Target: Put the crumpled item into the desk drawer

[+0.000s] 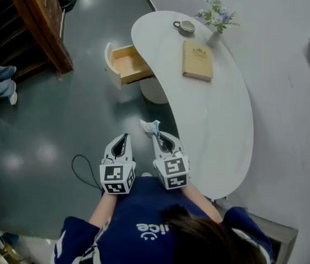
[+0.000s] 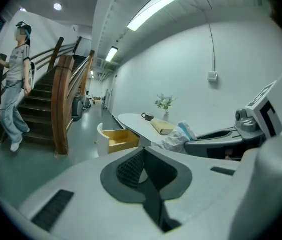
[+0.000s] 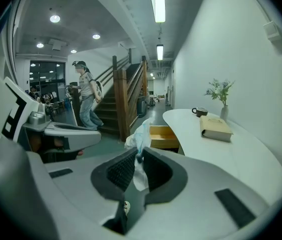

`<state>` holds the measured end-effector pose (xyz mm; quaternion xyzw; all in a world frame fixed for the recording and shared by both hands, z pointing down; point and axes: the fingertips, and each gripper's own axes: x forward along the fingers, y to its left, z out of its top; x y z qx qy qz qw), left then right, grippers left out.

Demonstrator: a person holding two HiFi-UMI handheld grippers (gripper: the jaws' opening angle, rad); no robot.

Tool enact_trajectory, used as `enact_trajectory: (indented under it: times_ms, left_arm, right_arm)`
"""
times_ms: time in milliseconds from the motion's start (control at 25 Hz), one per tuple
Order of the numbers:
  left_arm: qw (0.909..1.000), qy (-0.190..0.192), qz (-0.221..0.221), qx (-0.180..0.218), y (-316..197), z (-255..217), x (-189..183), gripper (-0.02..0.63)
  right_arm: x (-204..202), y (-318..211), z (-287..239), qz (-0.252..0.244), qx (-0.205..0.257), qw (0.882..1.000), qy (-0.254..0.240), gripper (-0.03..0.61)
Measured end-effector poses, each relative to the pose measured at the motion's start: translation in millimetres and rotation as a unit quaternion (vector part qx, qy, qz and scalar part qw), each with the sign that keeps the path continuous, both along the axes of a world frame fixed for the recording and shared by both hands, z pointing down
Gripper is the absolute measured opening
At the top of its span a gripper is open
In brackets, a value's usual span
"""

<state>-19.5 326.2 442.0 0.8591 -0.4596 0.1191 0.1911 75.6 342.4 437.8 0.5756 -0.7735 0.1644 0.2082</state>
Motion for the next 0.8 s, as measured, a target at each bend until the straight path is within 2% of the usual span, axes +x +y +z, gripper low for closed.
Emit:
enact_trajectory:
  times_ms: [200,320,800]
  left_arm:
    - [0.9997,-0.018,0.018,-0.002,-63,5,-9,0.003]
    - [0.9993,-0.016,0.035,0.0,-93,7,-13,0.004]
    - [0.9973,-0.017,0.071,0.007,-173,10,-38,0.003]
  right_arm:
    - [-6,-53,-3,0.021,-0.006,1.0,0.003,0.045]
    - [-13,-78,1,0.029,-0.012,1.0,0.005,0.046]
    - [-41,-146,17,0.056,-0.032,0.998,0.009,0.044]
